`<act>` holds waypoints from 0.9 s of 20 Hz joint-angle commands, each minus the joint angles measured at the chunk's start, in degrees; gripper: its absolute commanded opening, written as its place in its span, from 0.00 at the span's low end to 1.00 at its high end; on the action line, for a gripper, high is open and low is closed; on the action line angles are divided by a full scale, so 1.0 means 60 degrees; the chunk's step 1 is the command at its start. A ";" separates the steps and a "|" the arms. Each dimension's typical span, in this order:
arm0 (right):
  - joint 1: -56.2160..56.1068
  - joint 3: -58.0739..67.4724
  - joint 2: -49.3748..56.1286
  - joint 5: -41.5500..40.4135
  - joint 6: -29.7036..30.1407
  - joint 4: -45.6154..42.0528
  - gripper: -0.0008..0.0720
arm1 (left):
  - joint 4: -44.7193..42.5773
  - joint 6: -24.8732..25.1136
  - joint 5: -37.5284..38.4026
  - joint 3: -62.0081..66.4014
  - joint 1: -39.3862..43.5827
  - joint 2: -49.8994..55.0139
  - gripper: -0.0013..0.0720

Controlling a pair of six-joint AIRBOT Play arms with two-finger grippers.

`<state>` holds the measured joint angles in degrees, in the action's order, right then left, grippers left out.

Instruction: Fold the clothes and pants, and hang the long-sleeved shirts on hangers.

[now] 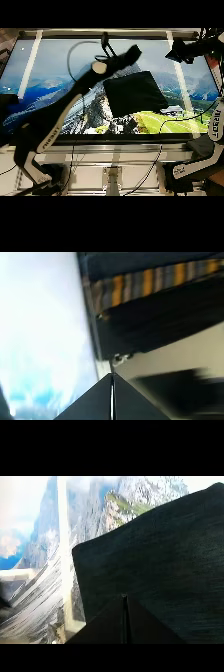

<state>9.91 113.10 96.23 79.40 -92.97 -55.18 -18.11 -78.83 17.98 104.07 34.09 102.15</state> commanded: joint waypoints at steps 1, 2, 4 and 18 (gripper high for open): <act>0.0233 -0.0954 0.0033 -0.0138 0.0707 0.1078 0.03 | -0.0576 0.1457 0.1800 0.0022 -0.1355 -0.1308 0.04; 0.0368 -0.1464 -0.0055 -0.0153 0.0794 0.1126 0.03 | -0.1315 0.1428 0.2138 0.0022 -0.1734 -0.1840 0.04; 0.0681 -0.2845 -0.0499 -0.0419 0.1137 0.1129 0.03 | -0.3275 0.0965 0.2969 0.0018 -0.2404 -0.2900 0.04; 0.1534 -1.1715 -0.5009 -0.3053 0.0386 0.0907 0.93 | -0.6346 -0.0291 0.6728 0.0011 -0.3625 -0.5049 0.05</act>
<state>19.27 47.03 67.40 64.20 -87.79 -47.35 -55.40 -80.51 56.84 104.14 12.58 72.34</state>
